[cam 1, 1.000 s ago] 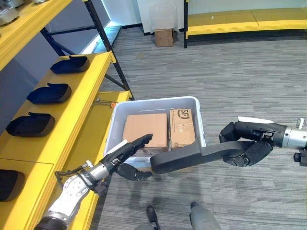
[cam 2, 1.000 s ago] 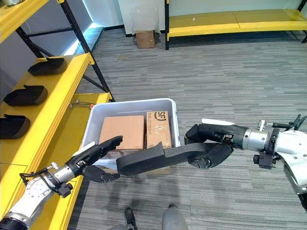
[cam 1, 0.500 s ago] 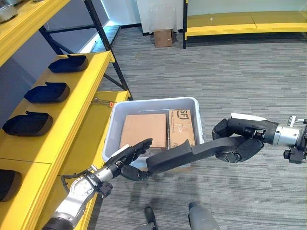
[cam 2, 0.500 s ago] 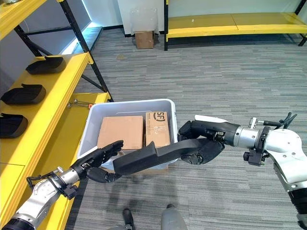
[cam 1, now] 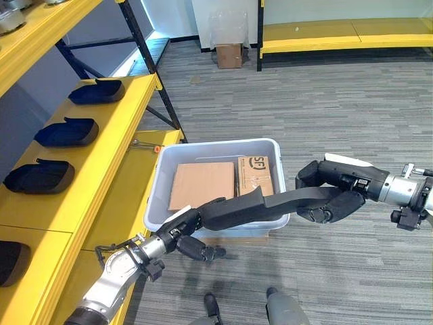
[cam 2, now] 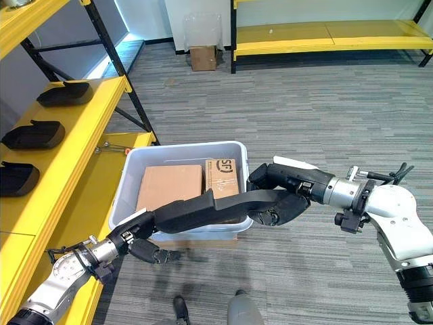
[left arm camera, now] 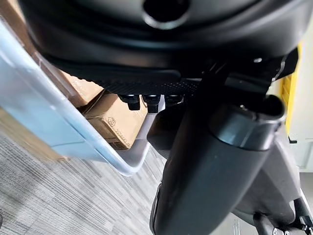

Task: Move parts from the plastic box to the shelf.

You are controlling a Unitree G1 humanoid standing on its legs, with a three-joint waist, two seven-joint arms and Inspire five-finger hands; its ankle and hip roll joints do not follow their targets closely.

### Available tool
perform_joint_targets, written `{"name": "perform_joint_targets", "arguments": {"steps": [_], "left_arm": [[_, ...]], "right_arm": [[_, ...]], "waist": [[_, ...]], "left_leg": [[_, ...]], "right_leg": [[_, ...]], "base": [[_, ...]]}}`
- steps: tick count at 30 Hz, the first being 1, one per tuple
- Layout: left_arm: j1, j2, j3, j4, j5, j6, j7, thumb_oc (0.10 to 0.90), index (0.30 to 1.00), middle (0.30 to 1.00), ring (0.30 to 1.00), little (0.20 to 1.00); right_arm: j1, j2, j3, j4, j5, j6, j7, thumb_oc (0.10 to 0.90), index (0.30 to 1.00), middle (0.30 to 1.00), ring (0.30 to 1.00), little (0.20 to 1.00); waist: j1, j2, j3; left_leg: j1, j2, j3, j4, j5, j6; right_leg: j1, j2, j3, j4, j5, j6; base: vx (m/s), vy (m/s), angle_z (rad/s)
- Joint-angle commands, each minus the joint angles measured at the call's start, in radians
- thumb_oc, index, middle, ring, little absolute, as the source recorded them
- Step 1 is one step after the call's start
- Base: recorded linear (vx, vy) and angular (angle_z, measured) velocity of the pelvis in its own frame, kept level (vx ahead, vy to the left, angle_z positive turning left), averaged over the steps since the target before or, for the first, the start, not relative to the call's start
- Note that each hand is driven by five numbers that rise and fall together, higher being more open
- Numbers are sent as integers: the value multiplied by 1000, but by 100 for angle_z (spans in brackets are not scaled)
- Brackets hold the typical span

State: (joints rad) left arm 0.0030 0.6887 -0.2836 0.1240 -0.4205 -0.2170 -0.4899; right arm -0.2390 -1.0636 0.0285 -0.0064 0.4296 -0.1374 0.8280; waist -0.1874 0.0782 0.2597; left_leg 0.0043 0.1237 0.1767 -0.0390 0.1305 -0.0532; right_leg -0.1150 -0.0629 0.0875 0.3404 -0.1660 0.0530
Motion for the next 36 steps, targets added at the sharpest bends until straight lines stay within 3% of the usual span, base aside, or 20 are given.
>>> {"name": "perform_joint_targets", "arguments": {"steps": [1,8,13,36], "left_arm": [[-60,36,62,-94,-42,-81,14,900,1000,1000,1000,1000],[-69,82,110,-88,-31,-93,29,900,1000,1000,1000,1000],[-80,71,129,-82,-37,-97,31,900,1000,1000,1000,1000],[-174,-99,15,-84,-72,-62,32,900,1000,1000,1000,1000]], "right_arm": [[-82,11,-66,-85,82,-101,-43,400,300,300,300,300],[-76,5,-61,-50,87,-118,-45,400,300,300,300,300],[-88,23,-54,-58,71,-114,-40,400,300,300,300,300],[-124,148,23,-129,48,-109,-72,400,300,300,300,300]], "waist": [[25,-29,-51],[34,-31,-51],[37,-36,-52],[18,-64,-58]], "left_leg": [[34,73,-75,63,-149,-31],[36,69,-79,59,-148,-30],[37,68,-80,56,-150,-29],[55,79,-70,54,-160,-27]], "right_leg": [[115,-42,-77,-150,27,-9],[120,-46,-82,-154,31,-8],[120,-46,-83,-156,30,-7],[129,-34,-67,-162,37,-6]], "base": [[0,0,0],[0,0,0],[0,0,0],[2,-4,0]]}}
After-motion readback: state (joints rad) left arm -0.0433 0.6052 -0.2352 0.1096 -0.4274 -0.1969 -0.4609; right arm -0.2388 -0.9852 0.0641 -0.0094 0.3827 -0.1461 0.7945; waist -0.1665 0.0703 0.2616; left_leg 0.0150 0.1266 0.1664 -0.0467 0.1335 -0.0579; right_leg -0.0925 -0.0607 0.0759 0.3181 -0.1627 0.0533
